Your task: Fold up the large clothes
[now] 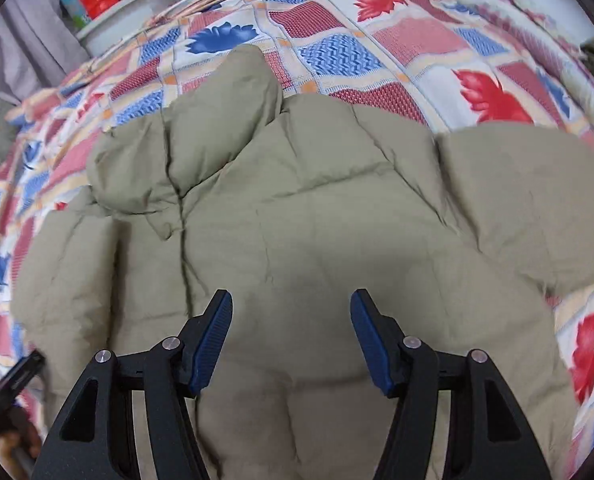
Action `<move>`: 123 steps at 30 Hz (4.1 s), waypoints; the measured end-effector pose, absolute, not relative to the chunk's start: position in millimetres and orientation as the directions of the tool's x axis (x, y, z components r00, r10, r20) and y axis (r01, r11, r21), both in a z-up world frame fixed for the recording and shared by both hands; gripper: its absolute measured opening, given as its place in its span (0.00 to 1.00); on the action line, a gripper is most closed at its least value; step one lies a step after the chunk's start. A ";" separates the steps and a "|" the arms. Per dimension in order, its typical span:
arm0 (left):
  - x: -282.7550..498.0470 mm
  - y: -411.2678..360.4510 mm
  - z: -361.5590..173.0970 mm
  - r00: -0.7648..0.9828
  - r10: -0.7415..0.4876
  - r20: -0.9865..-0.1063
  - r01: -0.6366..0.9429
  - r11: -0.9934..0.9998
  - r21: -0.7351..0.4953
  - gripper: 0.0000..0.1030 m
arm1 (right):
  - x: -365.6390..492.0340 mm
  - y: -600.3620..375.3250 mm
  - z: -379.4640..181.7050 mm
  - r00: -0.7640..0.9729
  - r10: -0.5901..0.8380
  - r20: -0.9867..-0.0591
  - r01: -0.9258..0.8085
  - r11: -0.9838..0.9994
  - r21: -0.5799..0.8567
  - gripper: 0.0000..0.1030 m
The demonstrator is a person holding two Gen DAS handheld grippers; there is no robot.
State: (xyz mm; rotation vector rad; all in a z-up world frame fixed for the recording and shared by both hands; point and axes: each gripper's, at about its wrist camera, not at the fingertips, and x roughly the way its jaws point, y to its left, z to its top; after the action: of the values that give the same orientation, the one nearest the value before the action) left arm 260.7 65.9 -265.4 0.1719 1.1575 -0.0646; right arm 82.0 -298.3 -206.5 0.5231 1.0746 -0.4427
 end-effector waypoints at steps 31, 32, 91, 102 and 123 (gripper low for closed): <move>273.7 78.4 -206.9 0.463 -0.045 -0.885 0.179 0.983 0.044 0.59 | 54.4 -315.2 -242.1 0.505 0.238 -0.830 0.641 0.541 0.545 0.21; 279.1 75.3 -206.0 0.439 -0.076 -0.895 0.196 0.980 0.013 0.50 | 49.9 -314.1 -230.1 0.510 0.188 -0.840 0.632 0.581 0.513 0.23; 55.3 -172.6 -190.7 0.227 -0.149 -0.962 0.576 0.817 0.009 1.00 | -194.0 -510.3 -223.3 0.669 0.026 -0.743 0.720 0.228 0.655 1.00; 56.7 -202.6 -185.4 0.194 -0.189 -0.963 0.566 0.823 -0.047 1.00 | -202.8 -621.8 -254.2 0.783 -0.017 -0.622 0.621 -0.026 0.783 1.00; 94.9 -186.2 -182.6 0.292 -0.157 -0.943 0.524 0.851 0.020 1.00 | -159.1 -656.8 -258.4 0.919 0.016 -0.393 0.392 -0.139 0.910 0.07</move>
State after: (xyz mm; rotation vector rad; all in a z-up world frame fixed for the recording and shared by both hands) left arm 94.9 -186.2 -182.6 0.3569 1.1948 -0.4669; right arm -159.1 -656.8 -258.4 1.6878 0.3139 -0.3334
